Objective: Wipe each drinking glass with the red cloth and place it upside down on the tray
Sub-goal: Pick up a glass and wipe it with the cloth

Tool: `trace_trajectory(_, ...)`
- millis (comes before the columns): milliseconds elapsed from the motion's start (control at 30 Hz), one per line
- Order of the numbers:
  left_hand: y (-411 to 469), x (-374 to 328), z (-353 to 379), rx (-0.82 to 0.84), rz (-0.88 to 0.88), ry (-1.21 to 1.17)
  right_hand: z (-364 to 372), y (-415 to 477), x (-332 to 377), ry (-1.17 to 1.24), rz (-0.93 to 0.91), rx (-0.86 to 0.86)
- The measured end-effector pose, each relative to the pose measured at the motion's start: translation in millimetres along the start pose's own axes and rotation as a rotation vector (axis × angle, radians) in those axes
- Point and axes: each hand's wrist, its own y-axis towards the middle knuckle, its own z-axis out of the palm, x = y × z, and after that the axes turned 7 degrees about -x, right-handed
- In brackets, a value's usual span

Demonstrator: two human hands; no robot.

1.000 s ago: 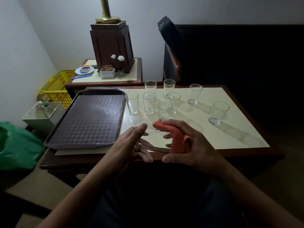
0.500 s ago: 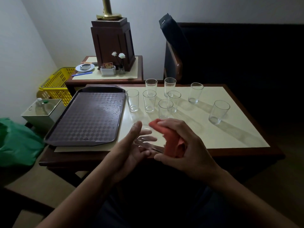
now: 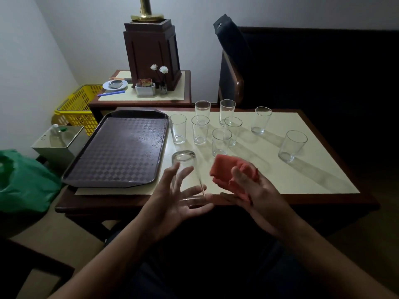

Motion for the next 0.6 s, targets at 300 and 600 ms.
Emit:
trace_trajectory(300,-1.9,-14.4,-14.5,0.059,0.181,0.783,-8.1,1.2,-9.5,-0.065,-0.036,0.217)
trace_trajectory(600,-2.4,-3.7,-10.6,0.119,0.242,0.575,-12.9,-5.7,-14.5,-0.931,-0.627,0.172)
